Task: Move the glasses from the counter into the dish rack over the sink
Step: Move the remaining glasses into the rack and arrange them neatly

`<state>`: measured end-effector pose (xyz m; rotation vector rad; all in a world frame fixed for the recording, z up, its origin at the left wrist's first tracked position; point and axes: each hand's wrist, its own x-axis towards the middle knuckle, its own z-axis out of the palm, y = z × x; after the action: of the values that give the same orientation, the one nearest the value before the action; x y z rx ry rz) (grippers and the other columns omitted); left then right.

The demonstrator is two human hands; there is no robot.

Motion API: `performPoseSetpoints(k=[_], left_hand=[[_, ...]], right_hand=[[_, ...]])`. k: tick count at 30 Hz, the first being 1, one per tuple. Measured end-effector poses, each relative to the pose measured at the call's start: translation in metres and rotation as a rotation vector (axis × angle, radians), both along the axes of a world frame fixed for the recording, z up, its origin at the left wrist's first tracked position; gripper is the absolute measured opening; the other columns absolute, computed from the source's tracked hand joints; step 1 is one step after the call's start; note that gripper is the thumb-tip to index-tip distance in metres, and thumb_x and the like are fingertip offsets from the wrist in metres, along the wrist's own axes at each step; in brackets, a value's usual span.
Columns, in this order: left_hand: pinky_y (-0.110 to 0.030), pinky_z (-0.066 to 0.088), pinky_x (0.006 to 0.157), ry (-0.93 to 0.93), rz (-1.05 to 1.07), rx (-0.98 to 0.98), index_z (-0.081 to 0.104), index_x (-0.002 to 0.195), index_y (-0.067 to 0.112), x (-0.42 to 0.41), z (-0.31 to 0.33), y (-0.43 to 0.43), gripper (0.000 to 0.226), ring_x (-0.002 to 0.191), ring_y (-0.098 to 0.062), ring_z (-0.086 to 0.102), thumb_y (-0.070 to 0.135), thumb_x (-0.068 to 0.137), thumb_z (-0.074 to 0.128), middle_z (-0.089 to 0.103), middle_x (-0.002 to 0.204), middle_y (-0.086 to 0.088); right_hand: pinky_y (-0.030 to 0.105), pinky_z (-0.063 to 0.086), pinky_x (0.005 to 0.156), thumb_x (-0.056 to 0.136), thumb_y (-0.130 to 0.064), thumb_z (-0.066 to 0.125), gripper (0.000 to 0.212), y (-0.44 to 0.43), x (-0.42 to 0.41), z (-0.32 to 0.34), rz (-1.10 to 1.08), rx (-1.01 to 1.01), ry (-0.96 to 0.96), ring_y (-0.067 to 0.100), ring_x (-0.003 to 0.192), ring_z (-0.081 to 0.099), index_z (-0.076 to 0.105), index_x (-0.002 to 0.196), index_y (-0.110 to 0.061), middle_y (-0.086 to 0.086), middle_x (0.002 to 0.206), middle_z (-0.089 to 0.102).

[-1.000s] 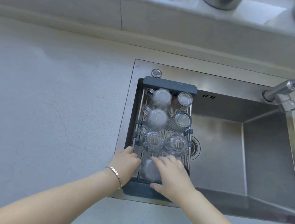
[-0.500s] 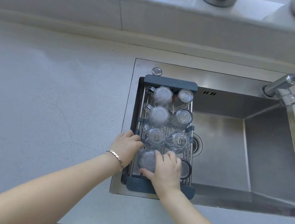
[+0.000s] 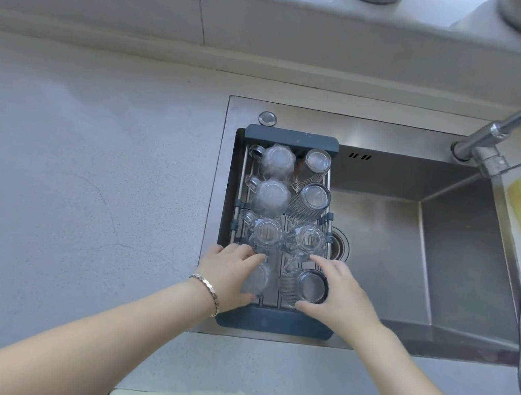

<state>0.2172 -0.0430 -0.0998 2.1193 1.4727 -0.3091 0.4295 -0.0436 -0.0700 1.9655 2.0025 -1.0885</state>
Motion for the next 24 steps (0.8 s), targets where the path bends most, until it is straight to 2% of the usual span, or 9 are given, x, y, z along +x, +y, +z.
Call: performPoseSetpoints(k=[7, 11, 13, 15, 17, 18, 21, 24], left_hand=[[-0.037, 0.036, 0.102, 0.074, -0.008, 0.005, 0.029, 0.141, 0.026, 0.005, 0.001, 0.001, 0.07, 0.128, -0.024, 0.037, 0.043, 0.081, 0.061, 0.042, 0.139, -0.001], [-0.038, 0.036, 0.101, 0.086, 0.014, -0.01, 0.031, 0.139, 0.024, 0.009, 0.002, 0.002, 0.067, 0.126, -0.026, 0.038, 0.041, 0.081, 0.061, 0.043, 0.138, -0.003], [-0.038, 0.036, 0.102, 0.083, 0.023, -0.02, 0.032, 0.138, 0.024, 0.009, 0.002, 0.003, 0.066, 0.126, -0.026, 0.038, 0.04, 0.082, 0.061, 0.043, 0.138, -0.003], [-0.038, 0.036, 0.103, 0.082, 0.03, -0.034, 0.032, 0.138, 0.025, 0.009, 0.003, 0.004, 0.065, 0.127, -0.026, 0.038, 0.039, 0.082, 0.061, 0.043, 0.139, -0.003], [-0.039, 0.036, 0.103, 0.086, 0.031, -0.046, 0.034, 0.137, 0.025, 0.009, 0.004, 0.005, 0.064, 0.126, -0.026, 0.038, 0.039, 0.081, 0.063, 0.043, 0.138, -0.003], [-0.039, 0.037, 0.102, 0.091, 0.029, -0.051, 0.035, 0.136, 0.025, 0.009, 0.004, 0.006, 0.064, 0.126, -0.026, 0.039, 0.039, 0.081, 0.063, 0.044, 0.138, -0.003], [-0.039, 0.037, 0.102, 0.101, 0.023, -0.055, 0.038, 0.134, 0.024, 0.01, 0.006, 0.009, 0.06, 0.124, -0.026, 0.04, 0.039, 0.081, 0.063, 0.045, 0.136, -0.003], [-0.039, 0.038, 0.101, 0.108, 0.027, -0.06, 0.04, 0.132, 0.024, 0.011, 0.007, 0.009, 0.056, 0.123, -0.026, 0.041, 0.038, 0.082, 0.062, 0.046, 0.135, -0.003]], right_hand=[[0.033, 0.046, 0.083, 0.072, -0.052, 0.068, 0.066, -0.014, -0.022, -0.02, -0.085, 0.056, -0.181, 0.027, 0.106, 0.056, 0.044, 0.126, -0.024, 0.004, 0.114, 0.051], [0.037, 0.044, 0.089, 0.07, -0.064, 0.062, 0.074, -0.008, -0.025, -0.016, -0.04, 0.091, -0.245, 0.026, 0.114, 0.05, 0.043, 0.126, -0.02, 0.005, 0.119, 0.051], [0.038, 0.041, 0.092, 0.078, -0.054, 0.061, 0.062, 0.009, -0.022, -0.009, -0.048, 0.216, -0.106, 0.027, 0.114, 0.049, 0.048, 0.125, -0.016, 0.006, 0.118, 0.053], [0.039, 0.039, 0.094, 0.085, -0.027, 0.06, 0.043, 0.035, -0.018, -0.004, 0.026, 0.323, -0.032, 0.027, 0.115, 0.048, 0.05, 0.125, -0.015, 0.006, 0.12, 0.053], [0.04, 0.04, 0.094, 0.082, -0.003, 0.054, 0.05, 0.062, -0.014, -0.002, 0.164, 0.286, -0.09, 0.028, 0.117, 0.044, 0.046, 0.129, -0.02, 0.005, 0.126, 0.05], [0.041, 0.041, 0.094, 0.081, 0.001, 0.052, 0.058, 0.073, -0.014, -0.003, 0.256, 0.209, -0.141, 0.028, 0.118, 0.043, 0.043, 0.132, -0.023, 0.005, 0.13, 0.047], [0.042, 0.046, 0.092, 0.08, -0.007, 0.062, 0.07, 0.089, -0.017, -0.011, 0.54, 0.028, -0.289, 0.029, 0.12, 0.042, 0.031, 0.138, -0.031, 0.006, 0.137, 0.04], [0.04, 0.048, 0.089, 0.077, -0.019, 0.069, 0.075, 0.092, -0.017, -0.016, 0.612, 0.037, -0.342, 0.028, 0.117, 0.046, 0.028, 0.139, -0.032, 0.007, 0.132, 0.043]])
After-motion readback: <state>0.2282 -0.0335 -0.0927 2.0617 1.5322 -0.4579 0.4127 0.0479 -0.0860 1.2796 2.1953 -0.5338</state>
